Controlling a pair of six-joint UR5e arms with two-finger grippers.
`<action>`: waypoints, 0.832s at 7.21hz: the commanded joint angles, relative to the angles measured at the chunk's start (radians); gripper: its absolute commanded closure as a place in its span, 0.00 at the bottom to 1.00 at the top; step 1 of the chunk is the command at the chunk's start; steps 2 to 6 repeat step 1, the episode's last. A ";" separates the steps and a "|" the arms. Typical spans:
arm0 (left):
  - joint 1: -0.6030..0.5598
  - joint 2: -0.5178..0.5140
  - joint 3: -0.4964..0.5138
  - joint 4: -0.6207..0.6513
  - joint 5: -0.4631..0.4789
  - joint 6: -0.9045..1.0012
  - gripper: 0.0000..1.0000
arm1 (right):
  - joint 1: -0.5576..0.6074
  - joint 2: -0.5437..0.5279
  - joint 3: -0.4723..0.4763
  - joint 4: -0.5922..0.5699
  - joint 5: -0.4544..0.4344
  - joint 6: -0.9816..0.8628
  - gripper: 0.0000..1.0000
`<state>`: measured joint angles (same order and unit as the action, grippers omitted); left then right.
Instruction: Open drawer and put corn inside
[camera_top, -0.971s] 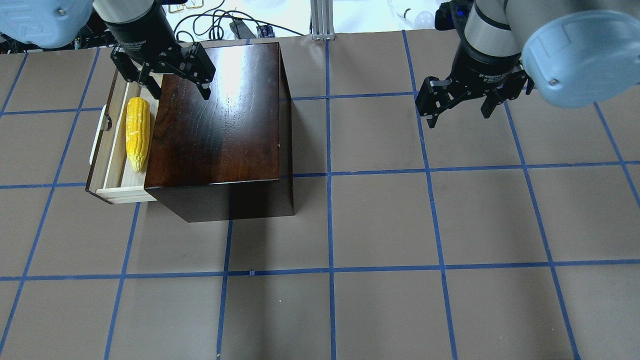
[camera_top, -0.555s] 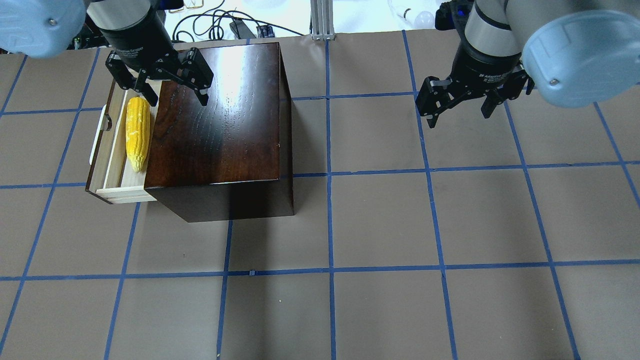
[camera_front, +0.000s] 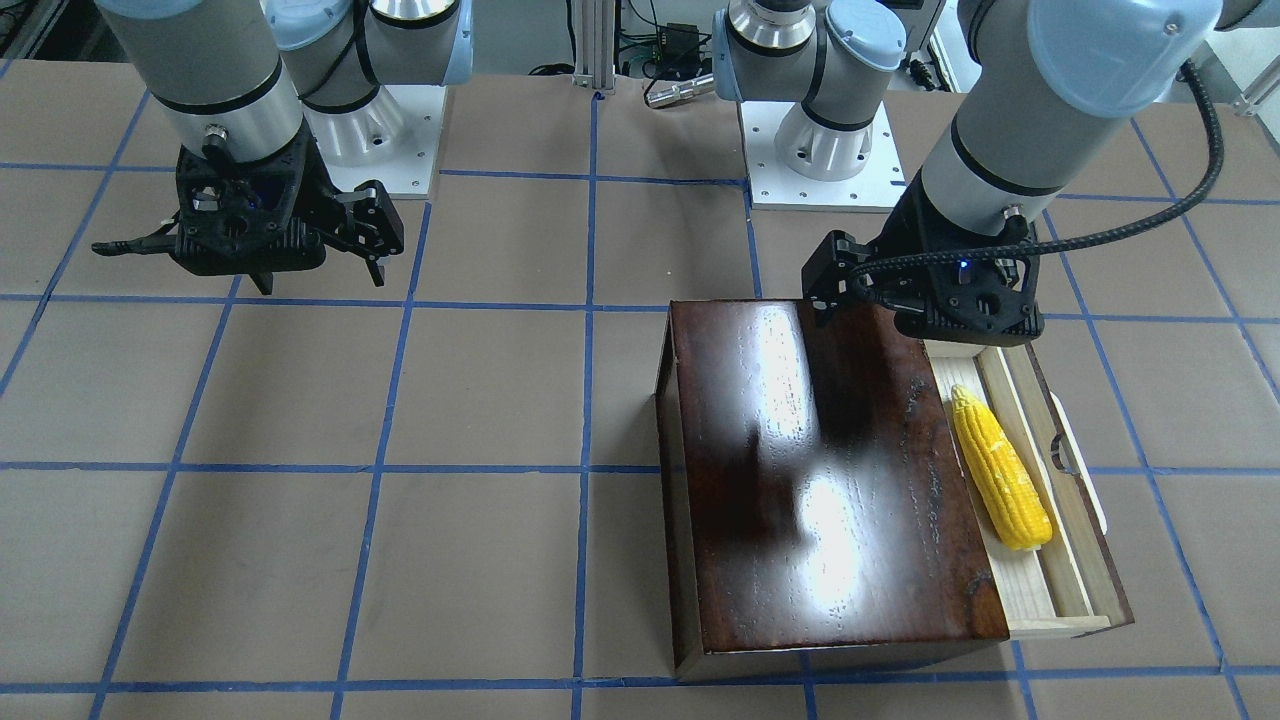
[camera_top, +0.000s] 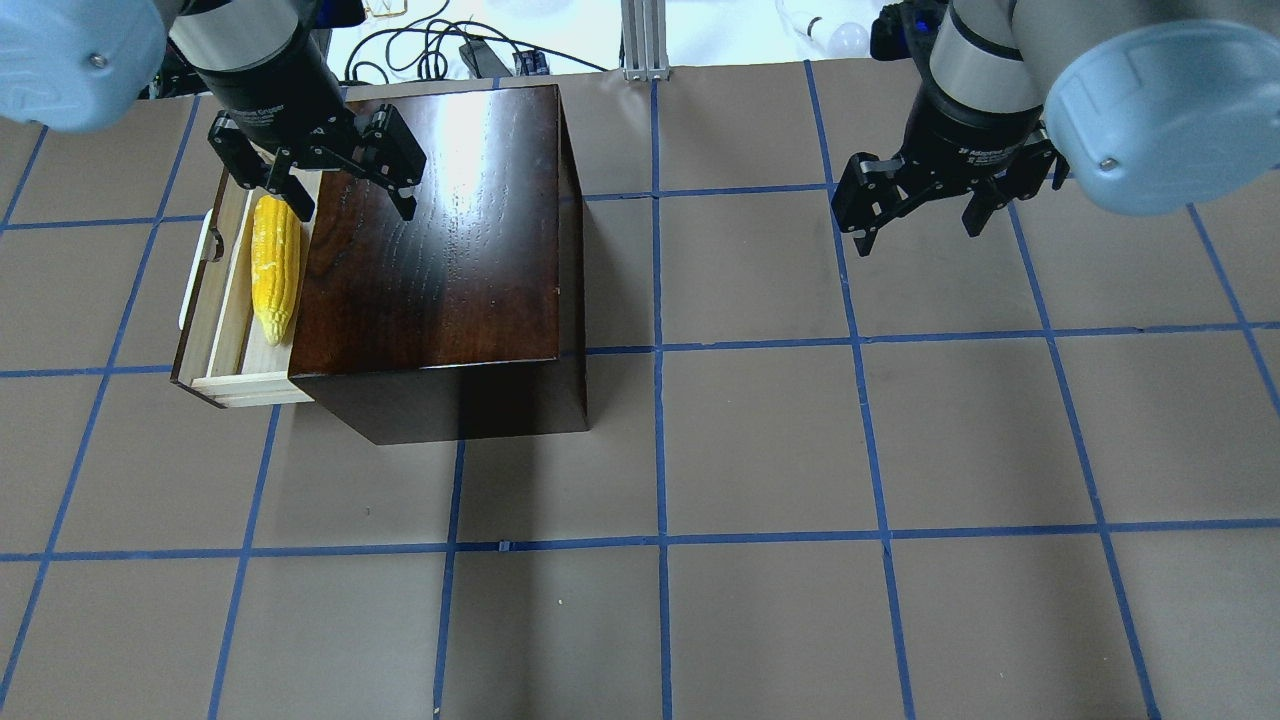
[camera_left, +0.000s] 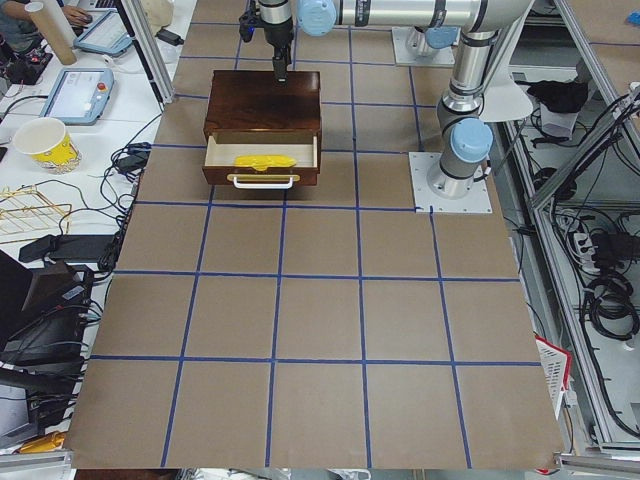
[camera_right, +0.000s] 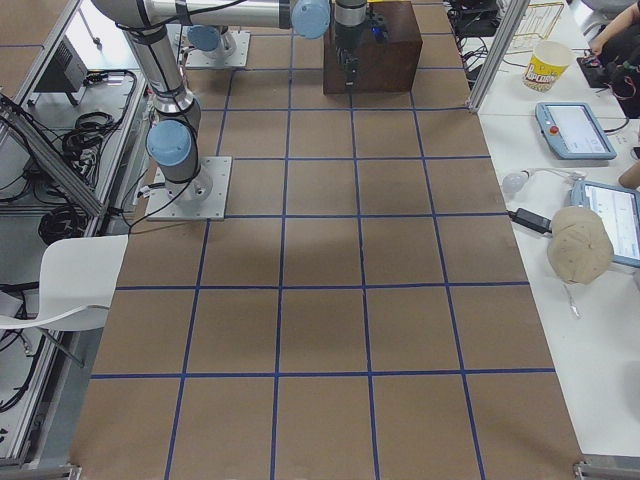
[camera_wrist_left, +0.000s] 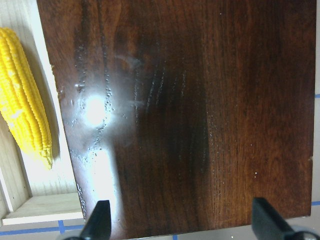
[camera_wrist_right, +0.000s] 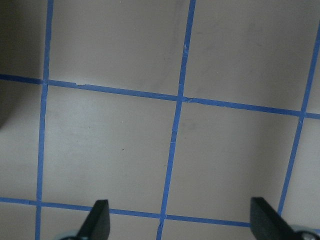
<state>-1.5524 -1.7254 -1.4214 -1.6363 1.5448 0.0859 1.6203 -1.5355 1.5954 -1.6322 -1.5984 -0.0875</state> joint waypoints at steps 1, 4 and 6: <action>0.000 0.001 0.001 0.004 -0.002 0.000 0.00 | 0.001 0.000 0.000 0.000 0.000 0.000 0.00; 0.000 0.001 0.001 0.004 -0.002 0.000 0.00 | 0.001 0.000 0.000 0.000 0.000 0.000 0.00; 0.000 0.001 0.001 0.004 -0.002 0.000 0.00 | 0.001 0.000 0.000 0.000 0.000 0.000 0.00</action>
